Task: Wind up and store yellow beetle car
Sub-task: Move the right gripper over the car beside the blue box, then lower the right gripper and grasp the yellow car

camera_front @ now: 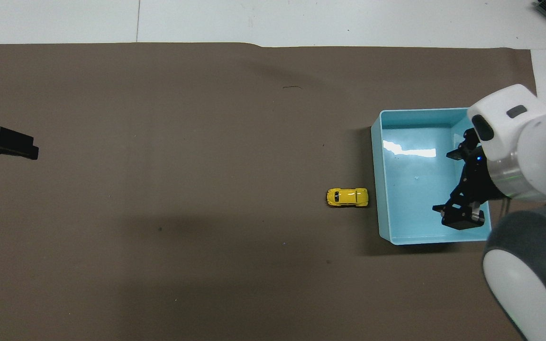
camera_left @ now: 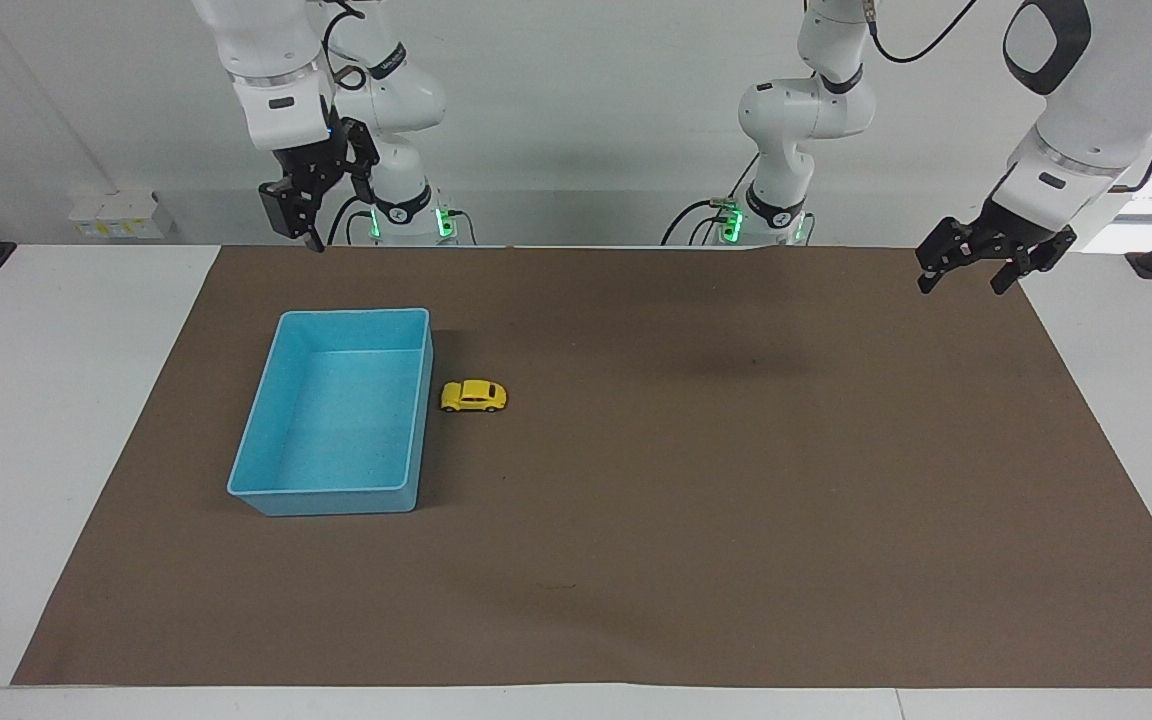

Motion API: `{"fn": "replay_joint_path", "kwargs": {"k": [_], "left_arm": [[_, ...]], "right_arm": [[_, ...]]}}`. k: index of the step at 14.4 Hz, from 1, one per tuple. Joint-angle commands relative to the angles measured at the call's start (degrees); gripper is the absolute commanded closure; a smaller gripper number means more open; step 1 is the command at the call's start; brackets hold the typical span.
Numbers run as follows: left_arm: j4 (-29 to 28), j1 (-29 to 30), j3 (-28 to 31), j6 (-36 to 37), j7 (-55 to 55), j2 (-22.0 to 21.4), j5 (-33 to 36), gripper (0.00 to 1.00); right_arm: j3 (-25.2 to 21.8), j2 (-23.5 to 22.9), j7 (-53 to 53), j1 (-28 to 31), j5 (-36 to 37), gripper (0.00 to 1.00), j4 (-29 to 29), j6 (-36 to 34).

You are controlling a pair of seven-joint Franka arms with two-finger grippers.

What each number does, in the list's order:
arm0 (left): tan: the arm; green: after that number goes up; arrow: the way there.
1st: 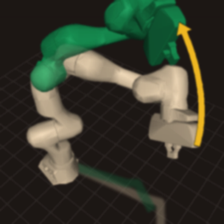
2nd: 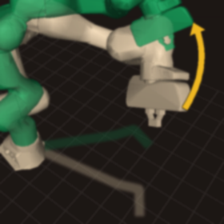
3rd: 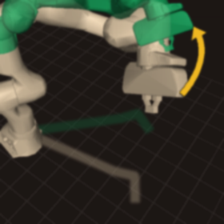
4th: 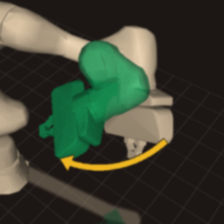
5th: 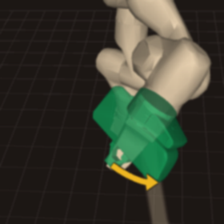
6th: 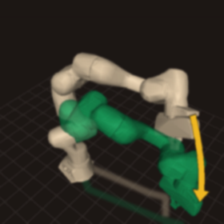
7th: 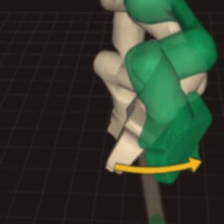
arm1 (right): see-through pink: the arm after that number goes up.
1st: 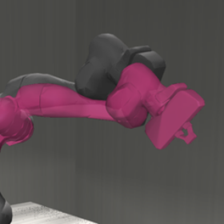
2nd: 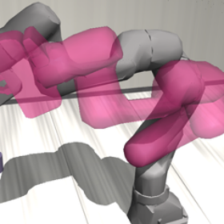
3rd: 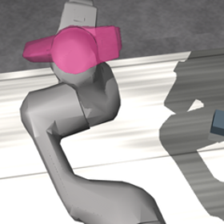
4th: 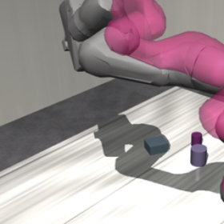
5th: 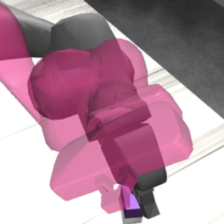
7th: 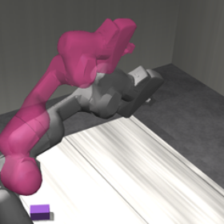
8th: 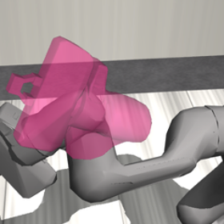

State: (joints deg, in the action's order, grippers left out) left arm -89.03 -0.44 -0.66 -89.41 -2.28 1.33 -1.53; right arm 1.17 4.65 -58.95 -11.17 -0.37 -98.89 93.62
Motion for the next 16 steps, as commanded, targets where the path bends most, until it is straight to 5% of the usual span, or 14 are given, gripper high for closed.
{"fn": "replay_joint_path", "kwargs": {"k": [1,16], "left_arm": [[-0.7,0.4,-0.3,0.7,0.6,-1.0,0.7,0.00],[-0.7,0.4,-0.4,0.7,0.6,-1.0,0.7,0.00]], "right_arm": [[0.1,-1.7,-2.1,-2.6,-0.9,0.00,-3.3,4.5],[0.1,-7.5,-7.1,-7.5,-0.7,0.00,-20.8,29.4]]}}
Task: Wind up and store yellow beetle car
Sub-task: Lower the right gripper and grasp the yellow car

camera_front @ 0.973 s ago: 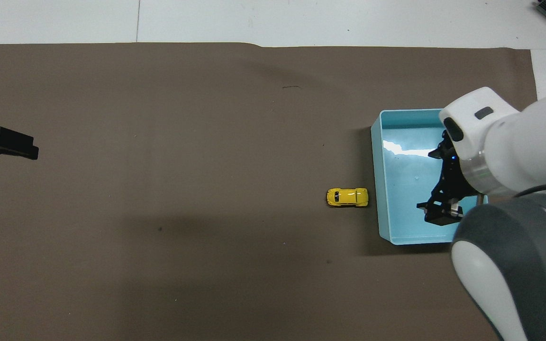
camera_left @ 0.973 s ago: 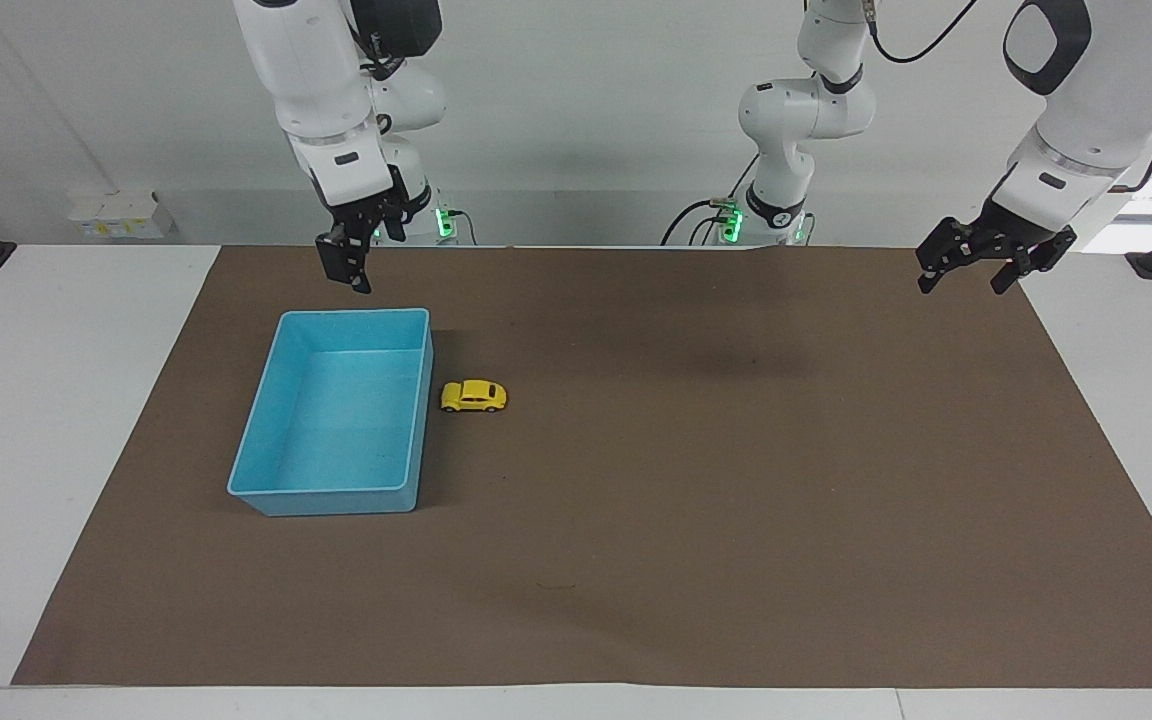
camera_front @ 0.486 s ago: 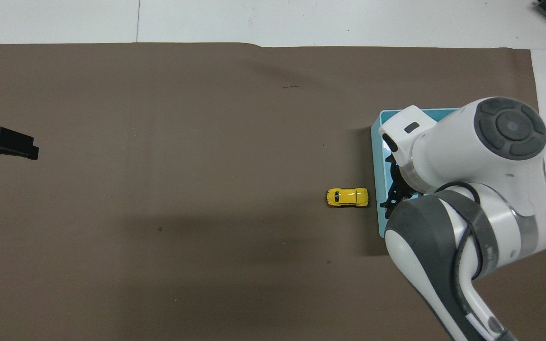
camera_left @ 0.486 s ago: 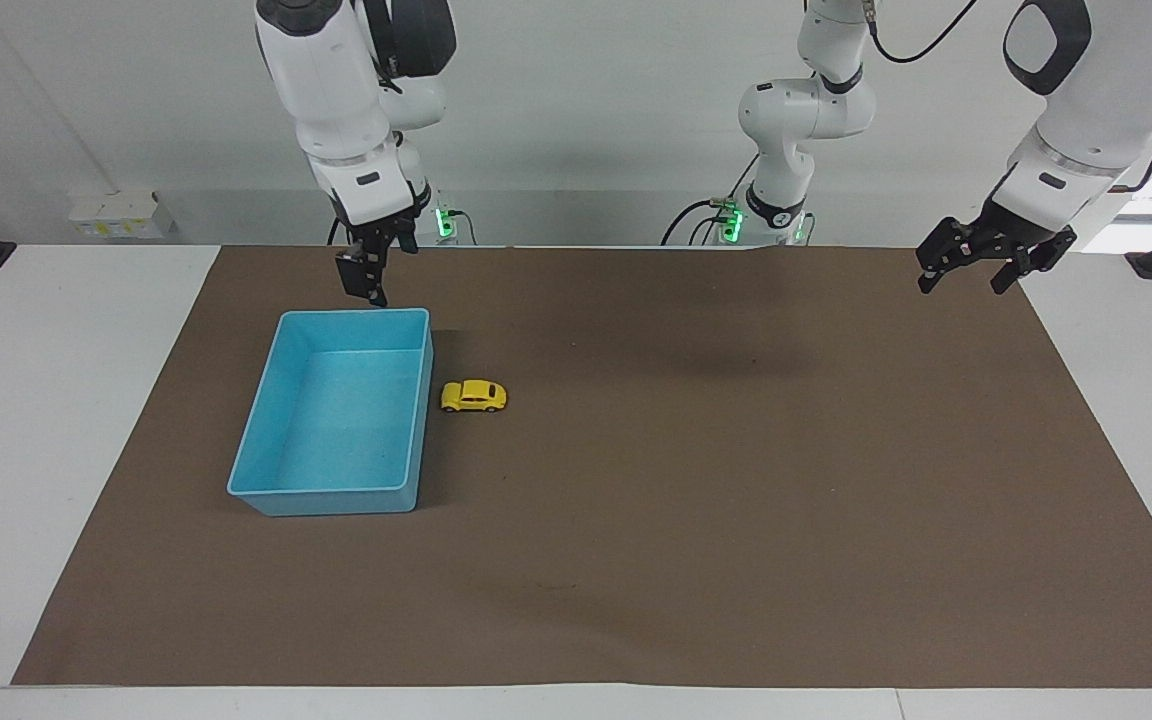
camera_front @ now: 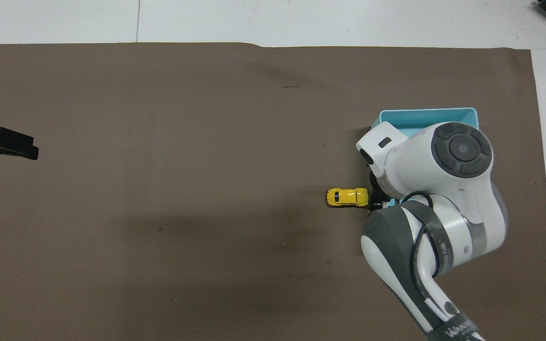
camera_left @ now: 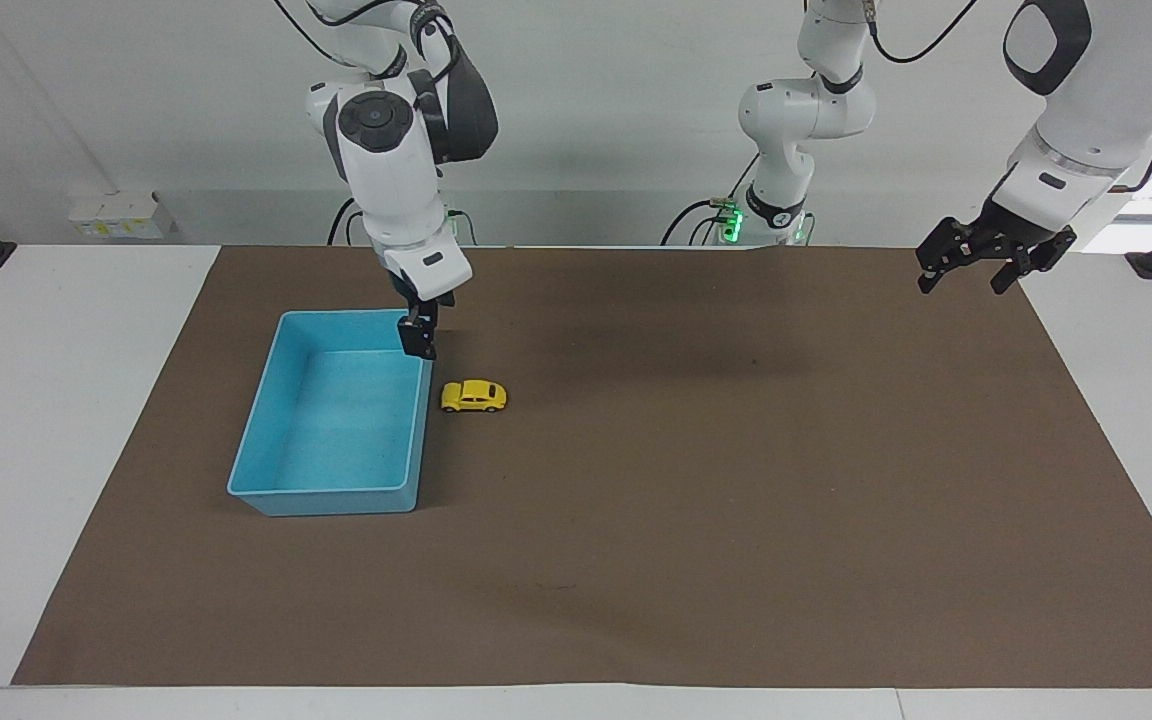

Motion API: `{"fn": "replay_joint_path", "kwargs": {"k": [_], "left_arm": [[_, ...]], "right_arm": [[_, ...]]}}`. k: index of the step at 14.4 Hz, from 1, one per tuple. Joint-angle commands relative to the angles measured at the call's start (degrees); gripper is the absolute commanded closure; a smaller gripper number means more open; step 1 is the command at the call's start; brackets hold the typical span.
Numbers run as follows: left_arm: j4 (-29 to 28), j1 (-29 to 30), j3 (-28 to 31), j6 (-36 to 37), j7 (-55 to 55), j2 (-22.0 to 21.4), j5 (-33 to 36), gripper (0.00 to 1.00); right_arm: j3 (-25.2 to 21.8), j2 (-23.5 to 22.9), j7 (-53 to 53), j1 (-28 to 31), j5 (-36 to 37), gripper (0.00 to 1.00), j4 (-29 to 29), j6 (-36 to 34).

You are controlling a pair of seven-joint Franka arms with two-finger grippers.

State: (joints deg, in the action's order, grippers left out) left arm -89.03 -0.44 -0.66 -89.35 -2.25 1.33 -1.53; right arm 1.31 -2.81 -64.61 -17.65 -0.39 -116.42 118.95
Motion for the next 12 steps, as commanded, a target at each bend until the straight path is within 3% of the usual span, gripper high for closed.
{"fn": "replay_joint_path", "kwargs": {"k": [1,9,12], "left_arm": [[-0.7,0.4,-0.4,0.7,0.6,-1.0,0.7,0.00],[-0.7,0.4,-0.3,0.6,0.6,-1.0,0.7,0.00],[-0.7,0.4,-0.3,0.6,0.6,-1.0,0.7,0.00]], "right_arm": [[-0.1,-0.6,-1.4,-1.0,-0.7,0.00,-4.0,5.8],[-0.1,-8.0,-1.7,-1.2,-0.5,0.00,-5.0,15.2],[-0.2,-8.6,-1.8,-1.2,0.0,0.00,-5.2,15.7]]}}
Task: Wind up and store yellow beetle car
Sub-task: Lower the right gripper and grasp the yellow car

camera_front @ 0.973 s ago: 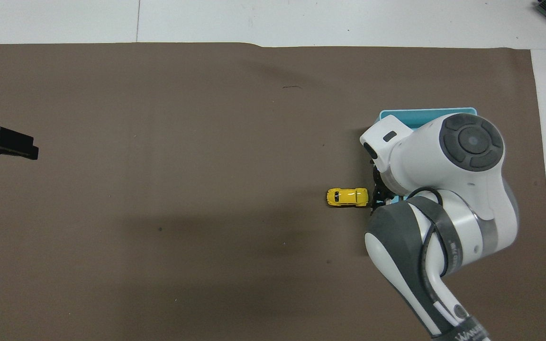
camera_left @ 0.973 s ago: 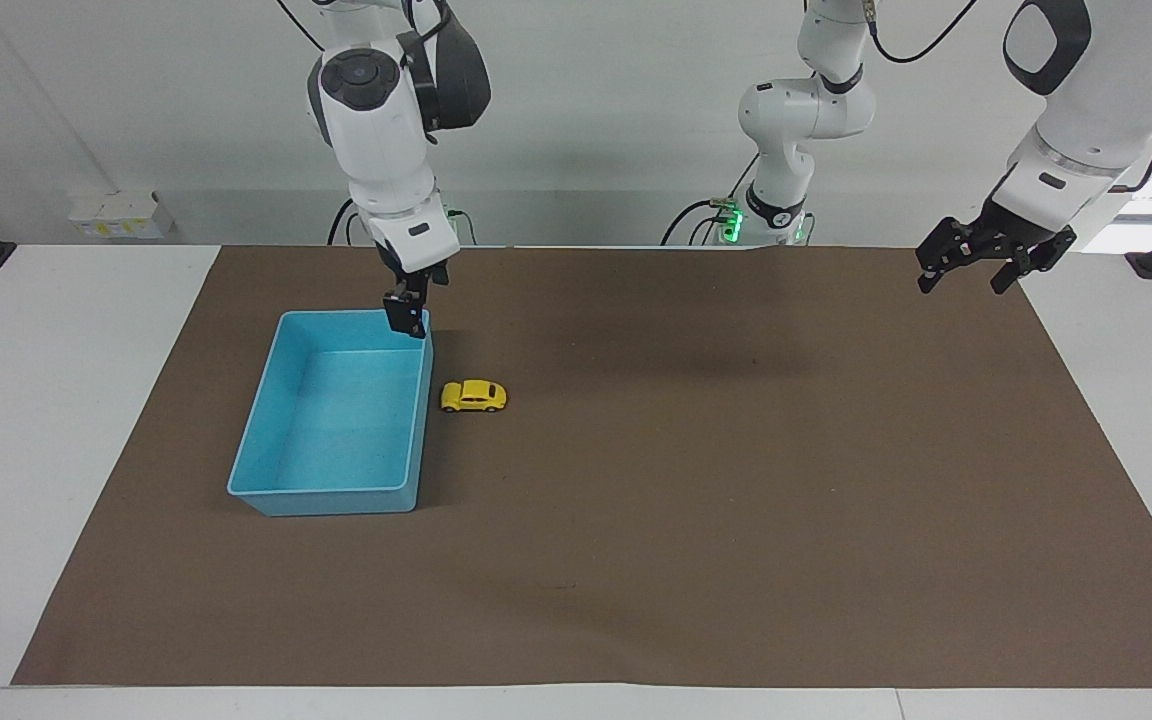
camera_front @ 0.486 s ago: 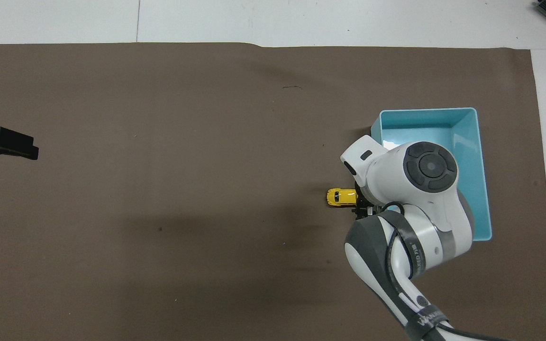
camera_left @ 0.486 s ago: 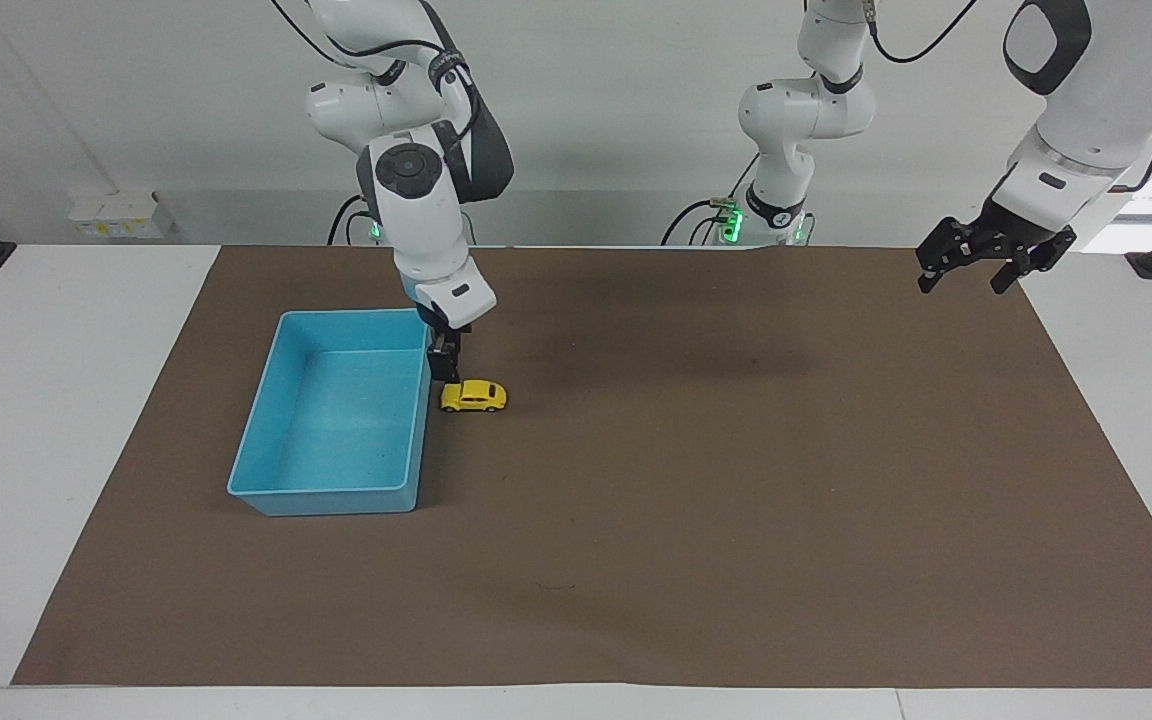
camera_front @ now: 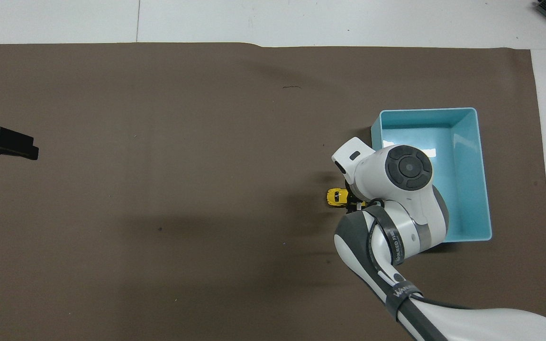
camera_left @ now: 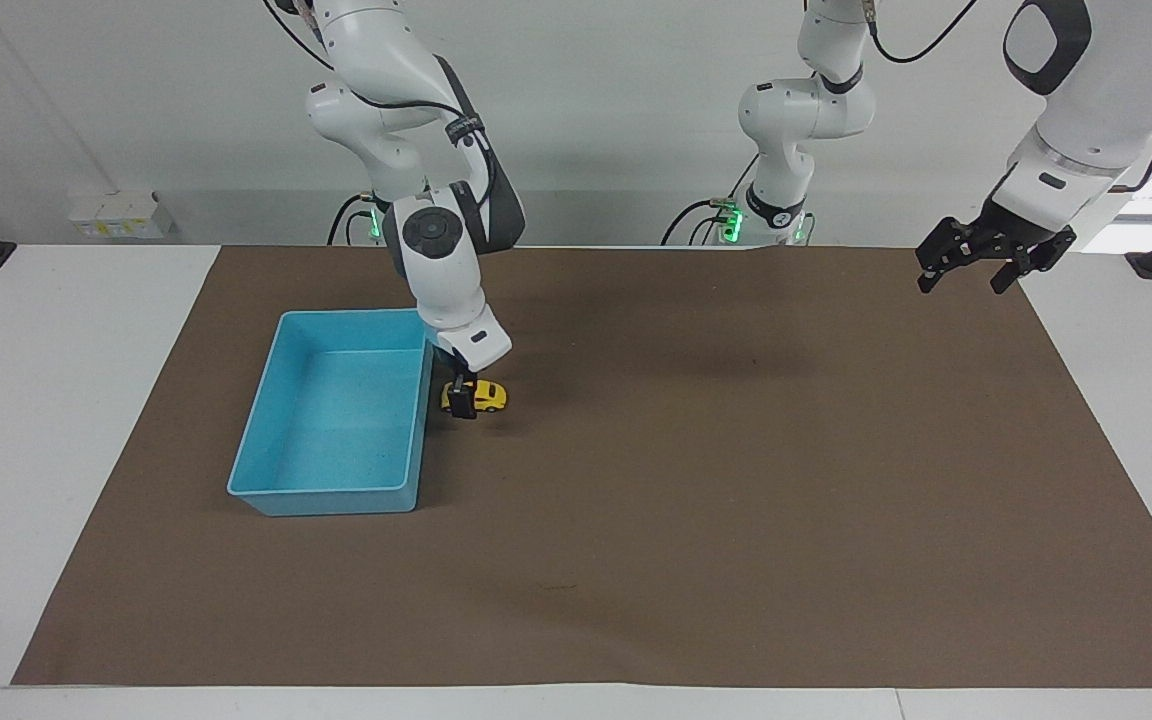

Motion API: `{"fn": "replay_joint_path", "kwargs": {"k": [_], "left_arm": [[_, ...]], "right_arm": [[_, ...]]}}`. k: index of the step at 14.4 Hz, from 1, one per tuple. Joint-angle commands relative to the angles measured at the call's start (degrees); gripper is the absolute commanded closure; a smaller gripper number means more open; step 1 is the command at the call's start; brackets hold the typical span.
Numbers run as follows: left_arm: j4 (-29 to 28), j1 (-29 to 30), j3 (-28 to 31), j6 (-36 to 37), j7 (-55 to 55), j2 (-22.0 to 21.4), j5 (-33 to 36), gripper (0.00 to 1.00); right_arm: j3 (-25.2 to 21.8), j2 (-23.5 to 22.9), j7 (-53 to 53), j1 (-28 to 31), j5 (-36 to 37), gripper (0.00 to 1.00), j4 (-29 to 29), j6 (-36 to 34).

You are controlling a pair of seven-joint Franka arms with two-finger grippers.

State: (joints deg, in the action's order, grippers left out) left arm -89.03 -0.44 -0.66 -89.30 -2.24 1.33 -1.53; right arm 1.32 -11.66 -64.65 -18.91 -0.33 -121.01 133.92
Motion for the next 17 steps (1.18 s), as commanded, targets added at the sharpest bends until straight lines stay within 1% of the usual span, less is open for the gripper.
{"fn": "replay_joint_path", "kwargs": {"k": [1,3,4,7,8,9,10,11,13,17], "left_arm": [[-0.7,0.4,-0.3,0.5,0.6,-0.9,0.7,0.00],[-0.7,0.4,-0.3,0.5,0.6,-1.0,0.7,0.00],[-0.7,0.4,-0.3,0.5,0.6,-1.0,0.7,0.00],[-0.7,0.4,-0.3,0.5,0.6,-1.0,0.7,0.00],[-0.7,0.4,-0.3,0.5,0.6,-1.0,0.7,0.00],[-0.7,0.4,-0.3,0.5,0.6,-1.0,0.7,0.00],[-0.7,0.4,-0.3,0.5,0.6,-1.0,0.7,0.00],[-0.7,0.4,-0.3,0.5,0.6,-1.0,0.7,0.00],[-0.7,0.4,-0.3,0.5,0.6,-1.0,0.7,0.00],[-0.7,0.4,-0.3,0.6,0.6,-1.0,0.7,0.00]], "right_arm": [[-0.2,0.3,-1.8,0.0,0.1,0.00,-1.2,0.8],[-0.2,0.0,-1.9,0.0,0.2,0.00,-2.2,2.3],[-0.2,-0.1,-2.0,0.0,0.3,0.07,-2.8,3.3],[-0.2,-0.1,-5.3,-0.1,0.5,0.42,-2.8,2.7],[-0.2,-0.1,-5.7,0.0,0.5,0.63,-2.8,2.3],[-0.2,-0.1,-5.7,0.0,0.5,0.79,-2.8,2.0],[-0.1,-0.1,-5.7,-0.1,0.5,0.91,-2.7,1.5],[-0.2,-0.1,-5.7,-0.1,0.6,1.00,-2.5,1.3],[-0.1,-0.1,-5.3,-0.1,0.6,1.00,-1.7,0.9],[-0.1,0.0,-4.7,-0.7,0.3,1.00,3.1,-4.3]]}}
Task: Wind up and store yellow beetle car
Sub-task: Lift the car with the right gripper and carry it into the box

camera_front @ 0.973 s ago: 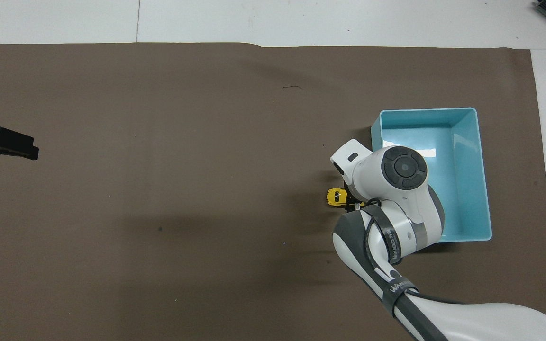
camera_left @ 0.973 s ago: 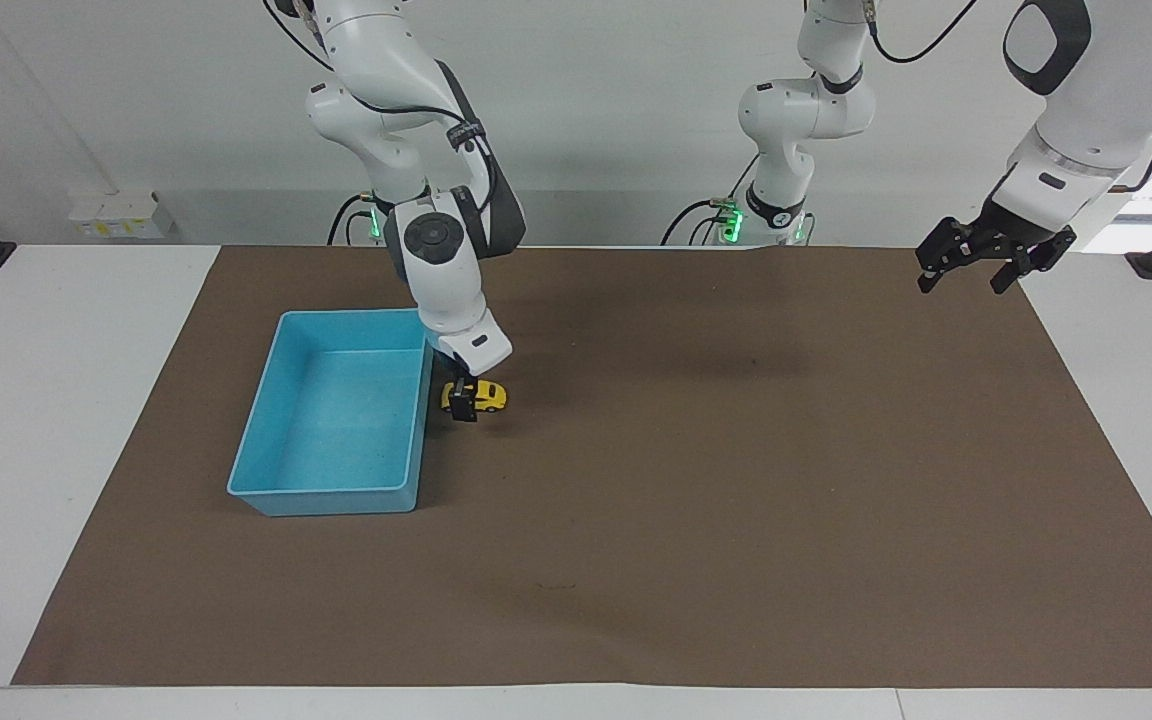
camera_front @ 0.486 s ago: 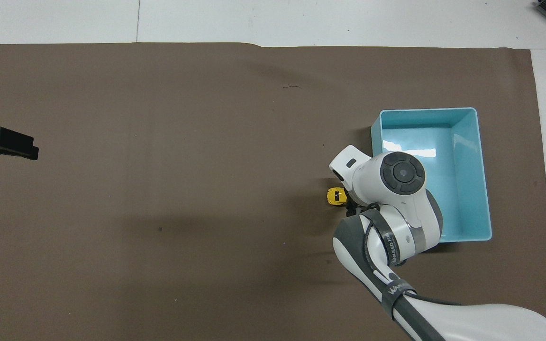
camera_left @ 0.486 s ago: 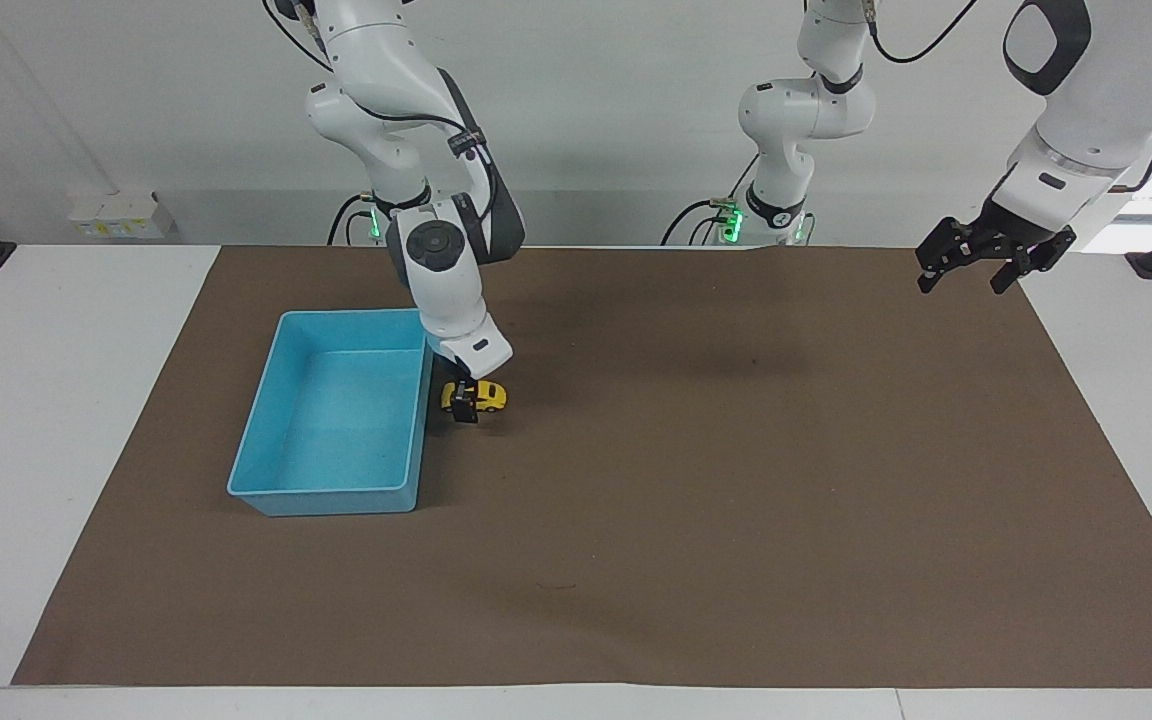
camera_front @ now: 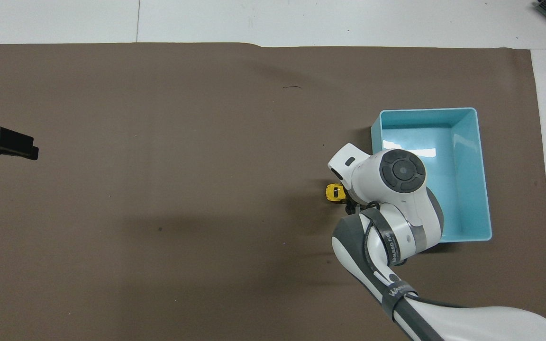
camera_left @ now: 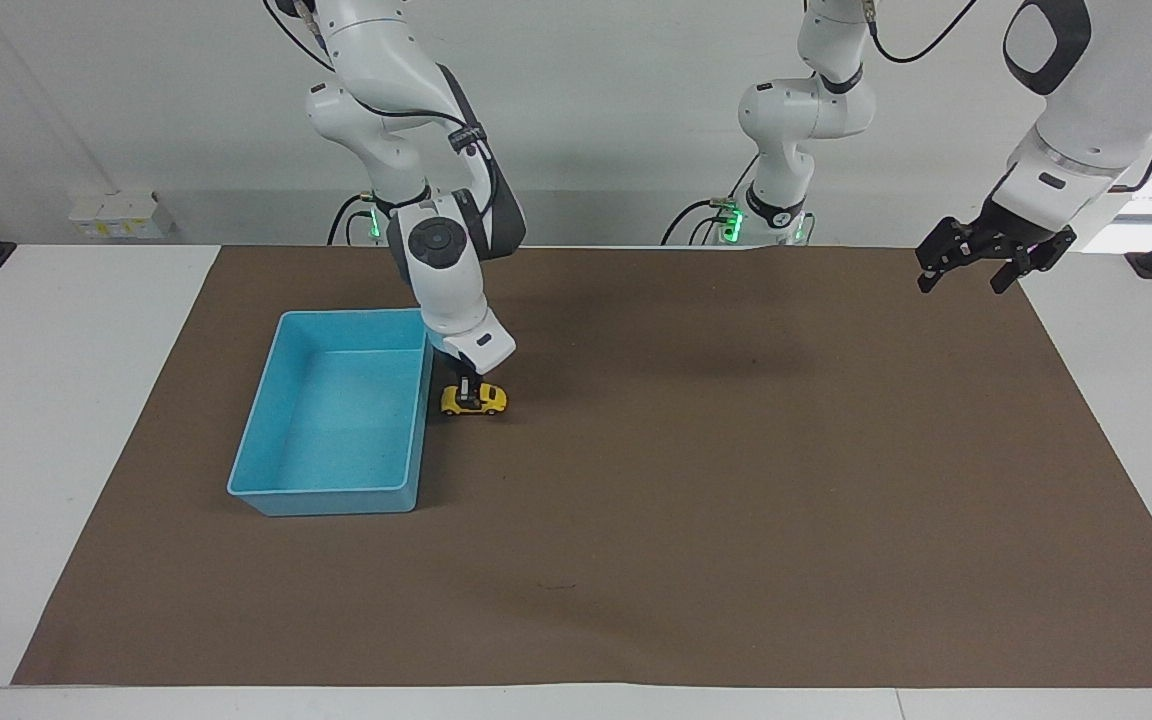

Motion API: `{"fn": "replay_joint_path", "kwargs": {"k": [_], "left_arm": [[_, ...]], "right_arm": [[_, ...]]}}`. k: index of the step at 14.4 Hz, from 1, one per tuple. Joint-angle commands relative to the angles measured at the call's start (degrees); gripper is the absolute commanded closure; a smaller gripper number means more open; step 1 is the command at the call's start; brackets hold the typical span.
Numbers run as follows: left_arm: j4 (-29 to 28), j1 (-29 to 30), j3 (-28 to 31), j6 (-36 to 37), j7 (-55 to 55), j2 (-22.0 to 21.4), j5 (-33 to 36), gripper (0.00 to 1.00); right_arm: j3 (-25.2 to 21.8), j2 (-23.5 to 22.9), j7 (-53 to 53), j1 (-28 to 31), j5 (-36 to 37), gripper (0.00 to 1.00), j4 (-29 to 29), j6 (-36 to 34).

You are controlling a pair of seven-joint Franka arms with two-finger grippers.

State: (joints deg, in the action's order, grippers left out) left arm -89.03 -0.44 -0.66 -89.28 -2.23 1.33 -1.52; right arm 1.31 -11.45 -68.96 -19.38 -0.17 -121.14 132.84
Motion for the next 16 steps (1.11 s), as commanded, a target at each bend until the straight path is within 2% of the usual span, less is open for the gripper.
{"fn": "replay_joint_path", "kwargs": {"k": [1,7,11,16], "left_arm": [[-0.7,0.4,-0.4,0.5,0.5,-1.0,0.7,0.00],[-0.7,0.4,-0.3,0.6,0.6,-1.0,0.7,0.00],[-0.7,0.4,-0.3,0.6,0.6,-1.0,0.7,0.00],[-0.7,0.4,-0.3,0.6,0.6,-1.0,0.7,0.00]], "right_arm": [[-0.1,-0.2,0.1,-0.2,0.2,1.00,4.3,-4.3],[-0.1,1.0,1.0,-0.2,-0.8,1.00,9.8,-10.2],[-1.0,2.5,0.5,1.0,-0.8,1.00,14.0,-17.7],[-0.9,4.4,-5.6,7.2,-0.7,1.00,15.6,-23.2]]}}
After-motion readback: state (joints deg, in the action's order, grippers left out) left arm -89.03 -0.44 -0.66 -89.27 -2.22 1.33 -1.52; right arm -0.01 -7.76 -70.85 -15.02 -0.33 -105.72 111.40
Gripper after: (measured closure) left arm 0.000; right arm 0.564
